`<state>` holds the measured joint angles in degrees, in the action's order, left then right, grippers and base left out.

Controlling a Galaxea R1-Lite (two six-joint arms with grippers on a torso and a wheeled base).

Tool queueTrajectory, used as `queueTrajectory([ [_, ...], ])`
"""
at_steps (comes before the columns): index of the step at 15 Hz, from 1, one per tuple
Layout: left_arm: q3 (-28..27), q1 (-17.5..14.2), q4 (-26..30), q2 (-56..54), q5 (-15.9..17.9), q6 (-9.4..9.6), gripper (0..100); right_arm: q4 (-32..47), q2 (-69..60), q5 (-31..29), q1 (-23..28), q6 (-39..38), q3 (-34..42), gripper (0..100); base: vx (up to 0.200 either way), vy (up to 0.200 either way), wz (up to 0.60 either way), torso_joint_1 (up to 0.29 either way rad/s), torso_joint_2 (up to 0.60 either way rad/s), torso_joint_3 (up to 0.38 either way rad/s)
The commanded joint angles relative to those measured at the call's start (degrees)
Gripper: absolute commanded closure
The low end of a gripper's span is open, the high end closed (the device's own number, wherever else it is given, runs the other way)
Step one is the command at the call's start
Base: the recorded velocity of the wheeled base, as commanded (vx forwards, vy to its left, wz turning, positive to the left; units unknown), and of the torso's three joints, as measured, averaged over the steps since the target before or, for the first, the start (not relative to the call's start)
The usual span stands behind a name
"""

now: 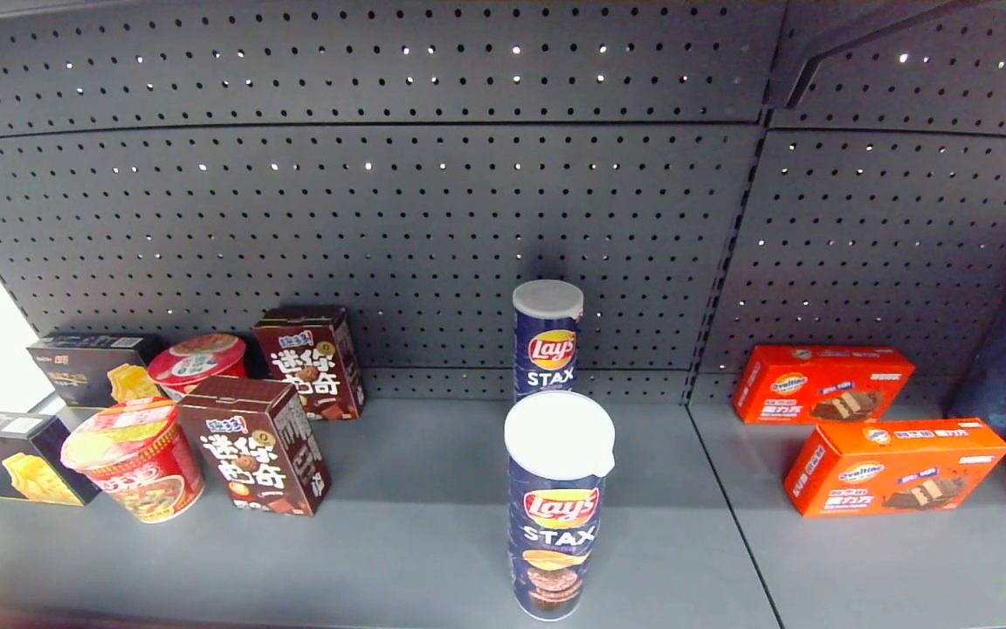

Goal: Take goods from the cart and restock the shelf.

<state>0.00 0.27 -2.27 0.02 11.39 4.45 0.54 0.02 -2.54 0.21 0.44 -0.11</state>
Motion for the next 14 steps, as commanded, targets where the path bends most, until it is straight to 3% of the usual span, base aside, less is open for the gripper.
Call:
queueTrajectory([
  [1, 0.0, 0.0, 0.0, 0.0, 0.0, -0.23, 0, -0.4, 0.0, 0.1, 0.0, -0.4, 0.1, 0, 0.0, 0.0, 0.0, 0.0, 0.0, 0.0],
  [10, 0.0, 0.0, 0.0, 0.0, -0.1, 0.03, 0, -0.4, 0.0, 0.2, 0.0, -0.3, 0.1, 0, 0.0, 0.0, 0.0, 0.0, 0.0, 0.0],
  [14, 0.0, 0.0, 0.1, 0.0, -0.1, 1.7, 0, -0.4, 0.0, 0.3, 0.0, -0.3, 0.1, 0, 0.0, 0.0, 0.0, 0.0, 0.0, 0.0],
])
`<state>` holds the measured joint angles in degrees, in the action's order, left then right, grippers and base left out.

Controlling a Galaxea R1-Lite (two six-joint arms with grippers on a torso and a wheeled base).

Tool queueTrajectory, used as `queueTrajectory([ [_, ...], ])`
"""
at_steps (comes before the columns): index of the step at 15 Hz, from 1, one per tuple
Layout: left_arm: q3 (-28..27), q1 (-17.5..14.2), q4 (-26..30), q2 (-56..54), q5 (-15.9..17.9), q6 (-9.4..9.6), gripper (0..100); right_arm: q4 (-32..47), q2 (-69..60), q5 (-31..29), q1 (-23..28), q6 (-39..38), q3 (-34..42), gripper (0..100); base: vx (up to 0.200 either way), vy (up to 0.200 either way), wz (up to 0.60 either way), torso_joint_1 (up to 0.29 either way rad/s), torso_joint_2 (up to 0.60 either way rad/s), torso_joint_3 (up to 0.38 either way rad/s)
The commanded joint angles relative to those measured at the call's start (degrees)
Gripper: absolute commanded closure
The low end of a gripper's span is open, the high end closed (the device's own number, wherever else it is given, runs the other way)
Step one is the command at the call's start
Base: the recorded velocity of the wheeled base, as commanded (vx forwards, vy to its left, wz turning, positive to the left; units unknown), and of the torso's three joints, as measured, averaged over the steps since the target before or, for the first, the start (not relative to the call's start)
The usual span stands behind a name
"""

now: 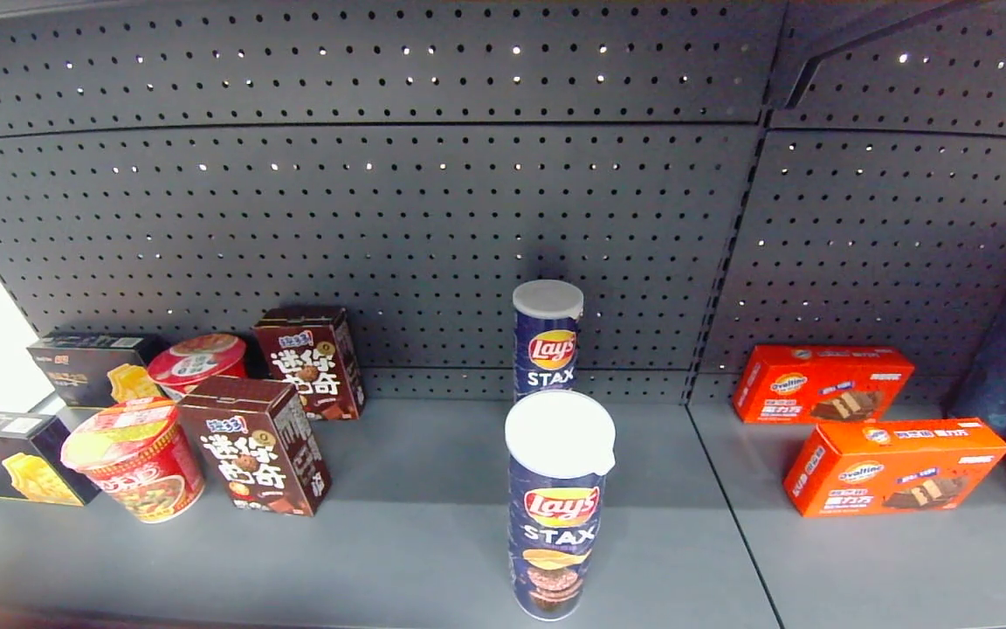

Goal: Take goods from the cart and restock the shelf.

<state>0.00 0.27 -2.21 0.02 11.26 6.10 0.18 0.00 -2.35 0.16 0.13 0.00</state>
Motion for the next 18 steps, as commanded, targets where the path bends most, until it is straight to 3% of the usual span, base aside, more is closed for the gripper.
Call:
queueTrajectory([
  [1, 0.0, 0.0, 0.0, 0.0, 0.0, 0.41, 0, 0.1, 0.0, 0.1, 0.0, 0.0, 0.0, 0, 0.0, 0.0, 0.0, 0.0, 0.0, 0.0],
  [3, 0.0, 0.0, 0.0, 0.0, 0.1, 0.41, 0, 0.1, 0.0, 0.1, 0.0, 0.0, 0.0, 0, 0.0, 0.2, 0.0, 0.007, 0.0, 0.002],
  [18, 0.0, 0.0, 0.0, 0.0, 0.1, 0.41, 0, 0.0, 0.0, 0.1, 0.0, 0.0, 0.0, 0, 0.0, 0.0, 0.0, 0.0, 0.0, 0.0],
])
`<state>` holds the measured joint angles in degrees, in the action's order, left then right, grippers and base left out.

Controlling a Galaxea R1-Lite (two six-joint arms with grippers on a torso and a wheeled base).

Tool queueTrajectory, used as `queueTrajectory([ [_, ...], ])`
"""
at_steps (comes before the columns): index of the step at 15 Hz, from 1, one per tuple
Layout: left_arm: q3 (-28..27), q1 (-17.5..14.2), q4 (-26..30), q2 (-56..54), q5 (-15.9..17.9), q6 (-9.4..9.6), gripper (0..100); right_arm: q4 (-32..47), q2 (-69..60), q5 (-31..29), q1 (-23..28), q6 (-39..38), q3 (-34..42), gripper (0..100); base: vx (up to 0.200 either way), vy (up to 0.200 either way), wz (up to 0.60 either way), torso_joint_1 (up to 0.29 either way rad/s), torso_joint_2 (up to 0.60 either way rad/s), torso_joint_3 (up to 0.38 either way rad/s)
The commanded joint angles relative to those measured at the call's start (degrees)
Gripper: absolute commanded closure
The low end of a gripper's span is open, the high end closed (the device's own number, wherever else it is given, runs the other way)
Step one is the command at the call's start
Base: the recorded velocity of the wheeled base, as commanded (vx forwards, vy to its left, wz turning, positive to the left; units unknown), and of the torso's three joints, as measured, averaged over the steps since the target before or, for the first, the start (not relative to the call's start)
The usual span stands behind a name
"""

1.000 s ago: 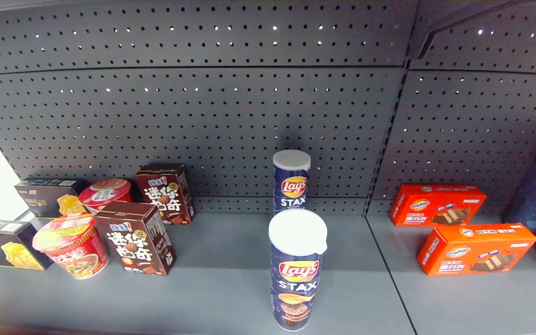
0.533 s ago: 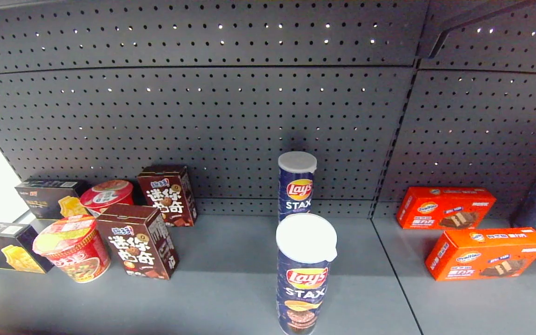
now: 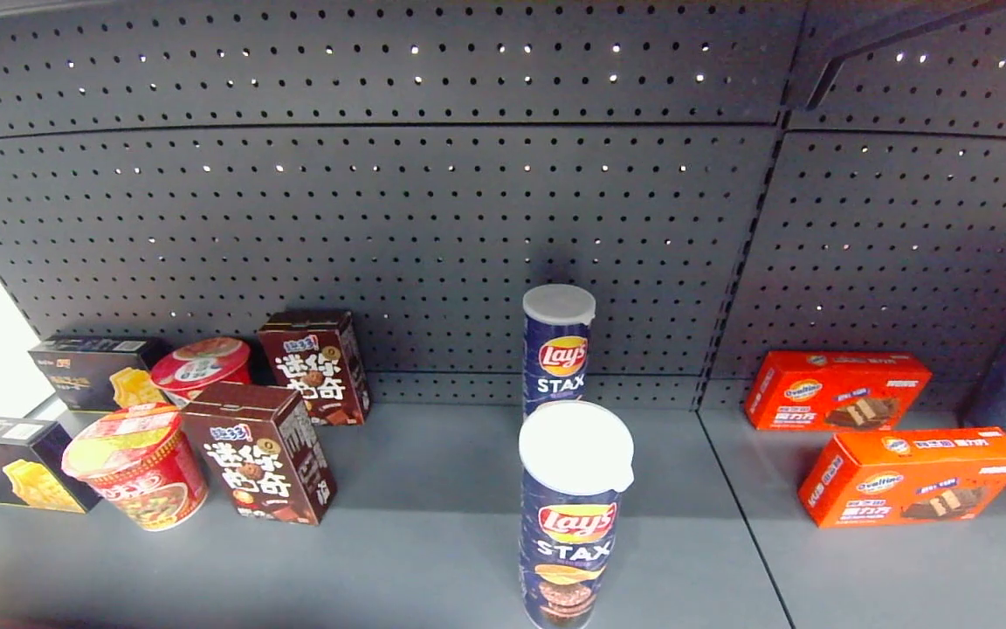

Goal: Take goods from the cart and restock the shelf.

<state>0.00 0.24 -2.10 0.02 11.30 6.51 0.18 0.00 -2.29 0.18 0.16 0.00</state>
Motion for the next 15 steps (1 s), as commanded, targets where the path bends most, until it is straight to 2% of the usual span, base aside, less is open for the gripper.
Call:
queueTrajectory([
  [1, 0.0, 0.0, 0.0, 0.0, 0.0, -0.09, 0, 0.0, 0.0, 0.0, 0.0, 0.0, 0.0, 0, 0.0, 0.0, 0.0, 0.0, 0.0, 0.0],
  [4, 0.0, 0.0, 0.0, 0.0, -0.1, 0.17, 0, 0.0, 0.0, 0.0, 0.0, 0.0, 0.0, 0, 0.0, 0.0, 0.0, 0.0, 0.0, 0.0],
  [6, 0.0, 0.0, 0.0, 0.0, 0.0, 0.17, 0, 0.0, 0.0, 0.0, 0.0, 0.0, 0.0, 0, -0.2, 0.0, 0.0, 0.0, 0.0, 0.002],
  [10, 0.0, 0.0, 0.0, 0.0, 0.0, 0.61, 0, 0.0, 0.0, 0.0, 0.0, 0.0, 0.0, 0, 0.0, 0.0, 0.0, 0.0, 0.0, 0.0],
  [12, 0.0, 0.0, 0.1, 0.0, 0.0, 0.96, 0, 0.0, 0.0, 0.0, 0.0, 0.0, 0.0, 0, -0.2, 0.0, 0.0, 0.012, 0.01, 0.005],
  [14, 0.0, 0.0, 0.2, 0.0, -0.1, 1.05, 0, 0.0, 0.0, 0.0, 0.0, 0.0, 0.0, 0, 0.0, 0.0, 0.0, 0.0, 0.0, 0.0],
  [15, 0.0, 0.0, 2.0, 0.0, -0.4, 1.14, 0, 0.0, 0.0, 0.0, 0.0, 0.0, 0.0, 0, 0.0, 0.0, 0.0, 0.0, 0.0, 0.0],
])
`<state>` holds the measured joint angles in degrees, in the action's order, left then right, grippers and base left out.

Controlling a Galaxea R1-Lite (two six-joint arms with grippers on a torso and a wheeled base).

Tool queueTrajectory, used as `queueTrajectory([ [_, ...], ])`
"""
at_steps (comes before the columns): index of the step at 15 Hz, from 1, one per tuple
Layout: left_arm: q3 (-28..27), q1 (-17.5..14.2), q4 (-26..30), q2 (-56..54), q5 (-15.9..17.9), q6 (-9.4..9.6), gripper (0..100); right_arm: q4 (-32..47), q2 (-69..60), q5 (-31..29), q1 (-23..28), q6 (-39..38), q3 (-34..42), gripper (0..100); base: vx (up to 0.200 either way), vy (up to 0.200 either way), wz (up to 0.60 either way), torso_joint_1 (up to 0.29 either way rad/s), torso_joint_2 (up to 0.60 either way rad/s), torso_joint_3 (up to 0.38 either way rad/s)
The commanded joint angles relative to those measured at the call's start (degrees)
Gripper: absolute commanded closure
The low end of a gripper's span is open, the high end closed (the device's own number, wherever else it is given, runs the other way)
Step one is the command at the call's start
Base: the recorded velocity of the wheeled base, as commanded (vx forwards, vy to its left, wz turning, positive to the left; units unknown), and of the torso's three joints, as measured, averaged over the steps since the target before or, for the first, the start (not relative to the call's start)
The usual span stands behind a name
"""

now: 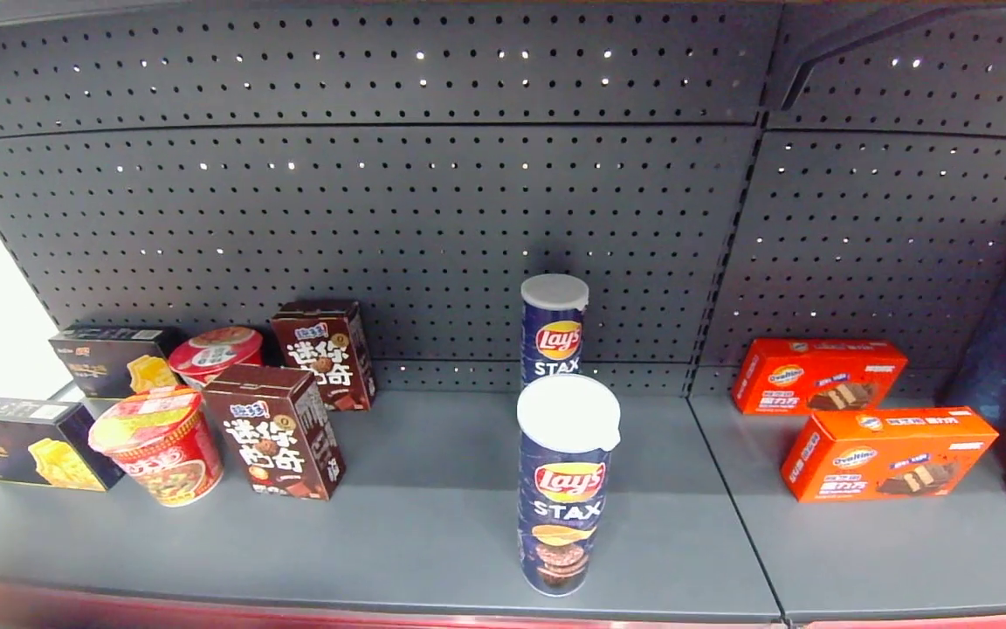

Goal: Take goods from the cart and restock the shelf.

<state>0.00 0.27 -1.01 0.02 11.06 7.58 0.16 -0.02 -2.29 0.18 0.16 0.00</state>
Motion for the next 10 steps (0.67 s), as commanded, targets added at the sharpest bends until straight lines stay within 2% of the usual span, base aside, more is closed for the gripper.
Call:
queueTrajectory([
  [1, -0.1, 0.0, 1.3, 0.0, -0.2, -0.02, 0, 0.0, 0.0, 0.0, 0.0, 0.0, 0.0, 0, 0.0, 0.0, 0.0, 0.0, 0.0, 0.0],
  [10, -0.1, 0.0, 1.3, 0.0, -0.2, -0.29, 0, 0.0, 0.0, 0.0, 0.0, 0.0, 0.0, 0, 0.0, 0.0, 0.0, 0.0, 0.0, 0.0],
])
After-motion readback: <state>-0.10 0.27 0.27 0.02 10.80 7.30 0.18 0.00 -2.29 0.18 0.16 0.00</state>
